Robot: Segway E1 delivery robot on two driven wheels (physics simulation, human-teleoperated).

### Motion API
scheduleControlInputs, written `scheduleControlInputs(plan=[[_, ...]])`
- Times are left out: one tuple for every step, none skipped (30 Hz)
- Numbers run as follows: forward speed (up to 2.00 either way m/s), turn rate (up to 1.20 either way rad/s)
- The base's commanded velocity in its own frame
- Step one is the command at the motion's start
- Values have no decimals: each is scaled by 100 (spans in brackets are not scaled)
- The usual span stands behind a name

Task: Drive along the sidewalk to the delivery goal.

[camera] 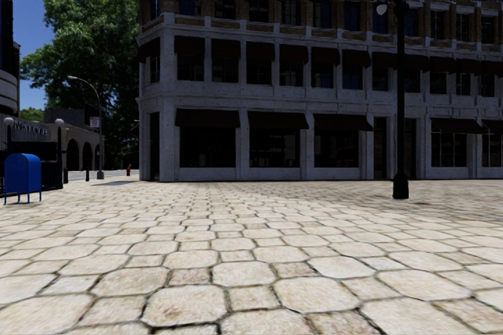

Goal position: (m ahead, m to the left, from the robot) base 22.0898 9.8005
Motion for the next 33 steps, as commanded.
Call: scheduleControlInputs(plan=[[200,37],[200,39],[200,39],[200,39],[200,39],[200,39],[200,40],[200,40],[200,40],[200,40],[200,40],[200,40],[200,40],[200,40],[200,40],[200,40],[200,40],[200,40],[200,40],[200,40],[200,40],[200,40],[200,40],[200,40],[200,40],[200,40],[200,40],[200,40],[200,40],[200,40],[200,40],[200,40],[200,40]])
